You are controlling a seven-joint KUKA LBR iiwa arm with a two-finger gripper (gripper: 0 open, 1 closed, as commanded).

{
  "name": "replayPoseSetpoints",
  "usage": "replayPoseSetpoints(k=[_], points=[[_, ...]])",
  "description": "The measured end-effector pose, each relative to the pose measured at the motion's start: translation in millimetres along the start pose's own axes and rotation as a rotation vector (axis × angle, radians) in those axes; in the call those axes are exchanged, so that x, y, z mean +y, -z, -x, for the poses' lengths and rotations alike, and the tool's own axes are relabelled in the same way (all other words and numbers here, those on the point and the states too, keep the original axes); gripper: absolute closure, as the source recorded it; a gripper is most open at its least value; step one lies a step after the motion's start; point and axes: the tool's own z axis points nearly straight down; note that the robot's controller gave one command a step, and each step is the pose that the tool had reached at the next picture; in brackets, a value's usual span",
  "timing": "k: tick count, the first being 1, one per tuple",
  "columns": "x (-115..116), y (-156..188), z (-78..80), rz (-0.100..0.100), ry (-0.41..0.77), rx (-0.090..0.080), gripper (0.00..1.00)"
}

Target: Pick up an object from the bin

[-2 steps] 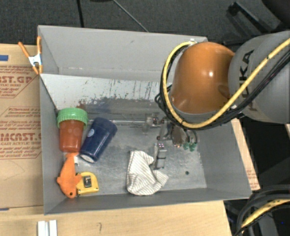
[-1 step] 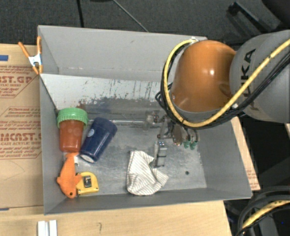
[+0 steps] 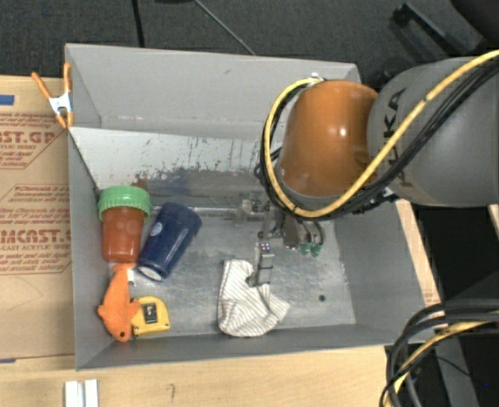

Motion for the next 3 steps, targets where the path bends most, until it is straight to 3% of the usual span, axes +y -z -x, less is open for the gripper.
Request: replayPoseSetpoints(k=[1,2,3], points=[[-11,-71,-0.4,-0.001,0.028,0.006,0.00],[-22,-105,-3.0,-0.001,-0.002,0.017,0.00],[-31,-123,-11.0,0.000,0.102,0.011,1.00]])
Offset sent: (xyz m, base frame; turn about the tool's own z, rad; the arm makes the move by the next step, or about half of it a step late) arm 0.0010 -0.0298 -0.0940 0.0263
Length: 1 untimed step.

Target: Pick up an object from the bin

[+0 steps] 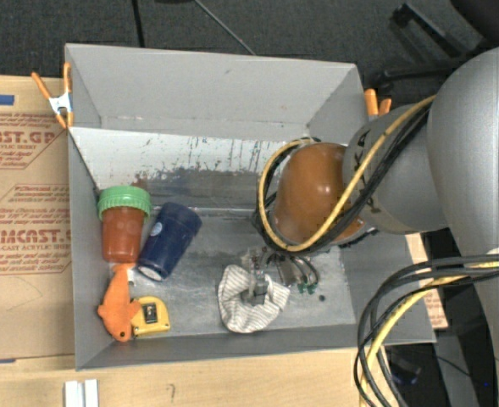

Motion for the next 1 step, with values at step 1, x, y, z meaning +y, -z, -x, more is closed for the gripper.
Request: replayPoseSetpoints(k=[1], points=[[0.0,0.0,0.0,0.000,0.000,0.000,1.00]])
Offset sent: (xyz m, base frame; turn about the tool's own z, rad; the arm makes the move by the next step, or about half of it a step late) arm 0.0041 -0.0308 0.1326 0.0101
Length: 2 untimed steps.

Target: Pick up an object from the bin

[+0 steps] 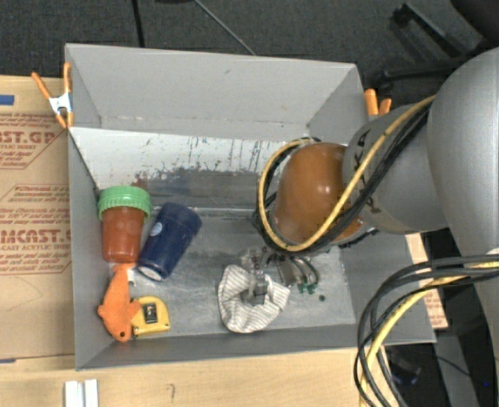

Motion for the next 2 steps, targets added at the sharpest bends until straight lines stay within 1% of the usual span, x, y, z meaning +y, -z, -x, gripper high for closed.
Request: replayPoseSetpoints(k=[1,2], points=[[-30.6,132.4,1.1,-0.001,-0.011,-0.003,1.00],[-30.5,132.3,1.0,-0.001,-0.010,-0.002,1.00]])
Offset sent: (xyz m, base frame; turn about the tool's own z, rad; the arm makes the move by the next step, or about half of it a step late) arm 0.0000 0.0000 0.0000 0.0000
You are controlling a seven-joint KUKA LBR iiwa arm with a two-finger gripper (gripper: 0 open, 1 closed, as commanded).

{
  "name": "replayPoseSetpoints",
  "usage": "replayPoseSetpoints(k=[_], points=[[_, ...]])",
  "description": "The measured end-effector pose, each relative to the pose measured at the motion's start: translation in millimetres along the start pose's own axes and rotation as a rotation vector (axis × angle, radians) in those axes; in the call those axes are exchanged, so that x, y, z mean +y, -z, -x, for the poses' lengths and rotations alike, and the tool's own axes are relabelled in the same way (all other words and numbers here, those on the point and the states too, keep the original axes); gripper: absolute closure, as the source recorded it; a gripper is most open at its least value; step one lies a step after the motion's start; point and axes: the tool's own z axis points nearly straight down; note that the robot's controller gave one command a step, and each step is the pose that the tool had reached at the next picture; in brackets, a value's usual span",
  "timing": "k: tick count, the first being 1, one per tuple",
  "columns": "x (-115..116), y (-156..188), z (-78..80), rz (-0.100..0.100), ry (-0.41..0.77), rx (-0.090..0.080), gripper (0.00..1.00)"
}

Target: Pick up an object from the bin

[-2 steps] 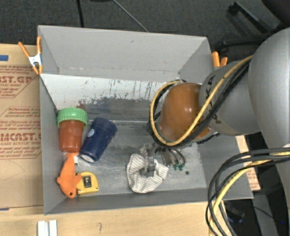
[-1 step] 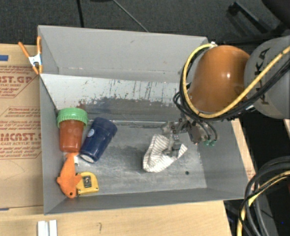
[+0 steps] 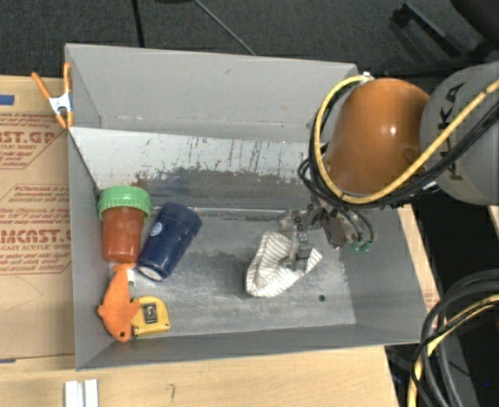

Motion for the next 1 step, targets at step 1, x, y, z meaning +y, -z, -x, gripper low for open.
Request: replayPoseSetpoints(k=[1], points=[[-43.9,159.9,9.1,-0.002,0.281,-0.004,1.00]])
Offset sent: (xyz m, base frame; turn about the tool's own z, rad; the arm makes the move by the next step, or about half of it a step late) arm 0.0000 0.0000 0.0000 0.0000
